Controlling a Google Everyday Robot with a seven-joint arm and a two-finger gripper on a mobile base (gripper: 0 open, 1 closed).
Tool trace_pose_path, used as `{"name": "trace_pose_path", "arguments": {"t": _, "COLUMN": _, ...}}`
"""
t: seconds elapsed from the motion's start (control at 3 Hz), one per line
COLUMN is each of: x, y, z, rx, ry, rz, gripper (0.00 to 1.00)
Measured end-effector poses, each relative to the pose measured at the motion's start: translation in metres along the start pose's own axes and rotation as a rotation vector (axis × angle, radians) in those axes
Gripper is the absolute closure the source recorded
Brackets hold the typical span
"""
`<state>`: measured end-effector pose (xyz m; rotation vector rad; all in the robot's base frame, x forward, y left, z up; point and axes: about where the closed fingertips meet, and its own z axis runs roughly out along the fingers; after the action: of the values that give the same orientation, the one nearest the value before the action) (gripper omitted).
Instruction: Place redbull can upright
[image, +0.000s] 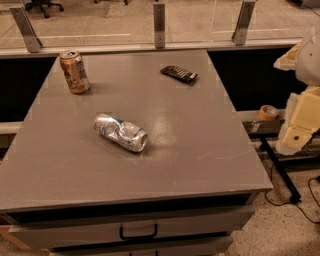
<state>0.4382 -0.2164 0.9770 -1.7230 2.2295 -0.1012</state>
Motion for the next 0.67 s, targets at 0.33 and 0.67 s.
{"name": "trace_pose_path", "arguments": {"t": 0.33, "x": 0.0, "y": 0.0, "z": 0.0, "rx": 0.0, "ry": 0.0, "rz": 0.0, "gripper": 0.0}}
{"name": "trace_pose_path", "arguments": {"t": 0.67, "x": -0.026, "y": -0.005, "z": 0.01, "rx": 0.02, "ry": -0.035, "rz": 0.034, "gripper": 0.0}}
